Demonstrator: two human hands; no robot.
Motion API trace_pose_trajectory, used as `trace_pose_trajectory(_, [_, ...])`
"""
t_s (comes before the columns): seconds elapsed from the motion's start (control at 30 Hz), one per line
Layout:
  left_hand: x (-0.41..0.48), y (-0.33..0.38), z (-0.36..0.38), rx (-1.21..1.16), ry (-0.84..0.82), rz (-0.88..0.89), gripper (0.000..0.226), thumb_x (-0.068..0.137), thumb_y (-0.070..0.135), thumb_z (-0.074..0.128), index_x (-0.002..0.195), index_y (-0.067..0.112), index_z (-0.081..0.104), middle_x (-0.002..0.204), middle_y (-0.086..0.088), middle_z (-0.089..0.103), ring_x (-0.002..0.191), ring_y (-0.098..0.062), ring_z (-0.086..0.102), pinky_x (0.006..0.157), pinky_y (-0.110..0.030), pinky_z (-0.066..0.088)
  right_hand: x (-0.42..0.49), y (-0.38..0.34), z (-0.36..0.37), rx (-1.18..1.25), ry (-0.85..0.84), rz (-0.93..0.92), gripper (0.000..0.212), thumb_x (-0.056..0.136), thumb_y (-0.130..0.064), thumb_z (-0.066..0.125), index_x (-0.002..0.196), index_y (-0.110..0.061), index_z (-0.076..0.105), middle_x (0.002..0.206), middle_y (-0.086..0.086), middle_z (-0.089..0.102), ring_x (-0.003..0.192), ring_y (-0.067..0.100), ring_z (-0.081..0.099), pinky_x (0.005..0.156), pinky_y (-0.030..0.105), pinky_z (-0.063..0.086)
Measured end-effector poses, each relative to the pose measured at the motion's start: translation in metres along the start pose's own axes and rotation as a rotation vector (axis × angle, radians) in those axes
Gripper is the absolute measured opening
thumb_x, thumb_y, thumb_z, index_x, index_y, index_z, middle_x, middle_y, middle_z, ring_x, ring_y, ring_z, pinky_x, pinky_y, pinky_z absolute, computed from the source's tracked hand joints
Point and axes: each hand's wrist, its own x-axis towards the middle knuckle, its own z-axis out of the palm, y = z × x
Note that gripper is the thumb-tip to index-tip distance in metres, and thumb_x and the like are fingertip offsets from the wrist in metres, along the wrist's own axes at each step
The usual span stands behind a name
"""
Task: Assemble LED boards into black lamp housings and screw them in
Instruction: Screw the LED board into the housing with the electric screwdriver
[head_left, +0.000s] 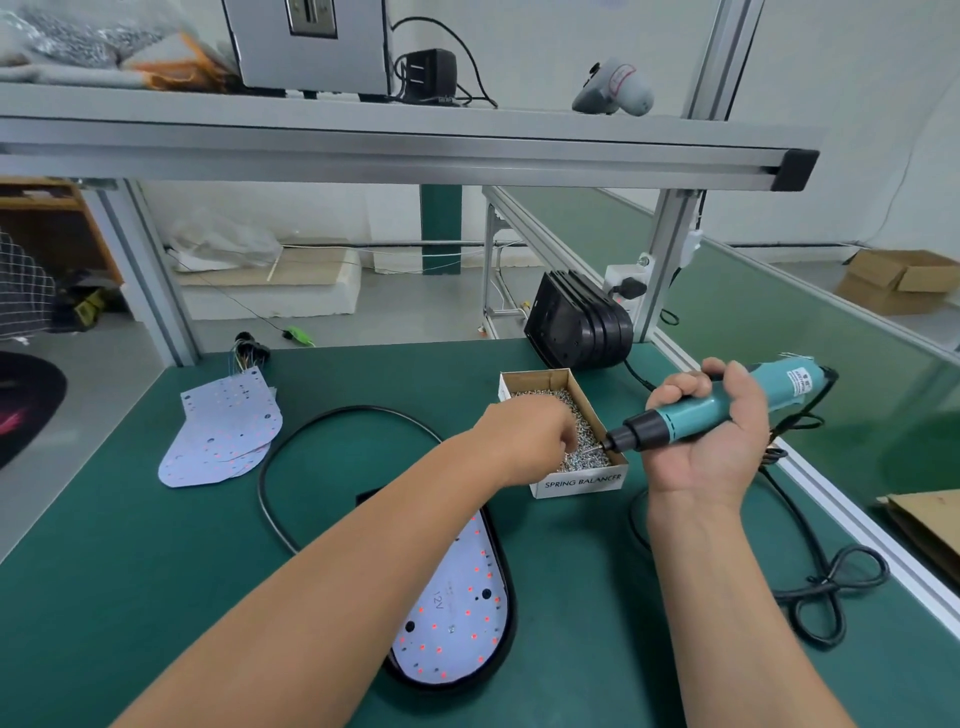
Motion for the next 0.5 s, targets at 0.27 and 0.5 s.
trace_pose_trajectory(0.27, [-0.023, -0.005, -0.028, -0.309, 0.171, -0.021, 0.023, 0.106, 0.014, 0.056, 0.112, 0.02, 0.076, 0.114, 0.003, 0.073, 0.106, -0.018, 0.066, 0.094, -0.038, 0.053, -0.002, 0.003, 0.002, -0.002, -0.018, 0.005, 0.009, 0.099, -0.018, 0.062, 0.094, -0.011, 0.059, 0.074, -0.002, 0.049, 0.066, 0.012, 0.054, 0.062, 0.024, 0.05])
trace_pose_trajectory(0.5, [-0.111, -0.038, -0.039, -0.726, 0.372, -0.075, 0.023, 0.098, 0.013, 0.068, 0.095, 0.033, 0.078, 0.09, 0.018, 0.079, 0.085, -0.007, 0.072, 0.075, -0.021, 0.055, -0.017, 0.023, 0.012, -0.06, -0.1, 0.083, 0.008, 0.098, -0.018, 0.063, 0.094, -0.012, 0.06, 0.074, -0.002, 0.049, 0.065, 0.011, 0.054, 0.061, 0.024, 0.051])
